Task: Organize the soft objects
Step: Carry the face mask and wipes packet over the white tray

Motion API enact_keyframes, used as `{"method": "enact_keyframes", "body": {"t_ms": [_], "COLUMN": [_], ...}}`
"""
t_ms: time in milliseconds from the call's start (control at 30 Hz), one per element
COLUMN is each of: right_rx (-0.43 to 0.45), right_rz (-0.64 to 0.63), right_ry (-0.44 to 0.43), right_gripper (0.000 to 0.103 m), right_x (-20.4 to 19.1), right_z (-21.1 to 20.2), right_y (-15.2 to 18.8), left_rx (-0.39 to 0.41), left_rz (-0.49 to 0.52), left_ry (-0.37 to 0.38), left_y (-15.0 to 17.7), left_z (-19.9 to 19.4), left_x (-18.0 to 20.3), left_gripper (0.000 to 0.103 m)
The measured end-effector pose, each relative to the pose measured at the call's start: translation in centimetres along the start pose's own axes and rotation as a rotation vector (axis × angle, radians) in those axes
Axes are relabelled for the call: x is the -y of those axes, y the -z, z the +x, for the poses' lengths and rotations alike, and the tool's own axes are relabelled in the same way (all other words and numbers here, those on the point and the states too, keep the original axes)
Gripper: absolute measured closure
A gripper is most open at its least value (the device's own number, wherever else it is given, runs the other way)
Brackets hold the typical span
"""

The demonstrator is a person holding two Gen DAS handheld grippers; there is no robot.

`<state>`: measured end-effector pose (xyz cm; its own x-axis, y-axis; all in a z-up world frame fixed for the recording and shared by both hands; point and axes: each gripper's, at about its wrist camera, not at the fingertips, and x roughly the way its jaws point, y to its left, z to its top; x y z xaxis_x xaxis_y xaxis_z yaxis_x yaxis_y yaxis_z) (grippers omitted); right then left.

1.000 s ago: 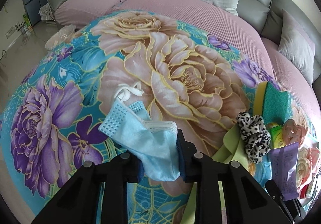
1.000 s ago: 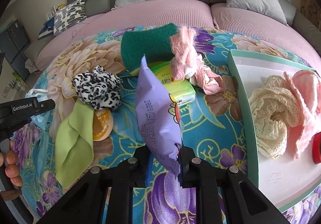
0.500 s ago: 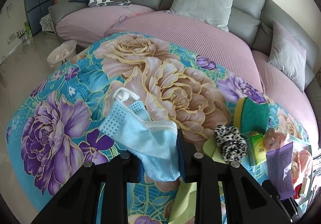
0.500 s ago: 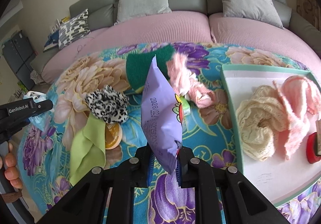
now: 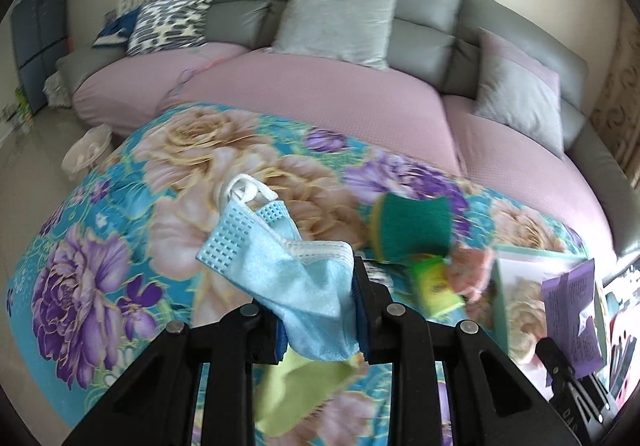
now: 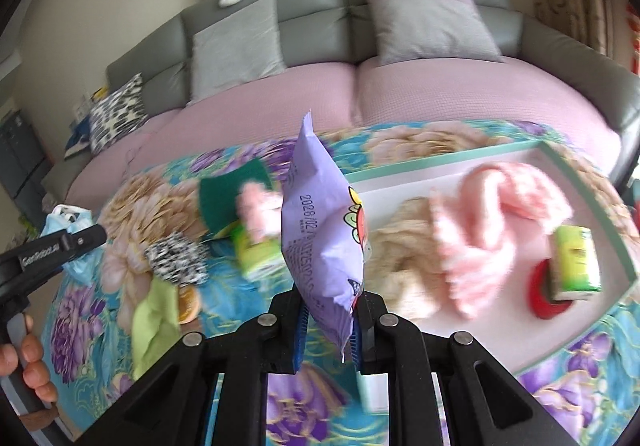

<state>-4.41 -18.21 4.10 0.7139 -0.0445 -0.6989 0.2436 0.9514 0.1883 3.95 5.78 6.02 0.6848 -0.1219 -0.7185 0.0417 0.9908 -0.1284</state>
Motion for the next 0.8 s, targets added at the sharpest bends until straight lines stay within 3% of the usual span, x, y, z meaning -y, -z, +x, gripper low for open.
{"method": "enact_keyframes", "body": {"t_ms": [367, 633, 800], "right_rx": [0.023, 0.047, 0.057], "right_rz": [0.18, 0.259, 0.297], "right_ry": [0.157, 0.207, 0.223], "right_gripper": [0.085, 0.085, 0.085], "right_x": [9.1, 13.3, 15.1], "right_z": [-1.6, -3.2, -3.5], "right_y": [-0.1, 0.1, 0.2], "left_rx": [-0.013, -0.067, -0.092], "left_rz": [0.213, 0.378, 0.477], "left_ry": [0.16, 0.295, 0.322], "left_y": [2.1, 5.1, 7.4], "left_z": [-0.4, 0.8, 2.0], "left_x": [10.0, 17.4, 21.2], "left_gripper": [0.075, 0.075, 0.075]}}
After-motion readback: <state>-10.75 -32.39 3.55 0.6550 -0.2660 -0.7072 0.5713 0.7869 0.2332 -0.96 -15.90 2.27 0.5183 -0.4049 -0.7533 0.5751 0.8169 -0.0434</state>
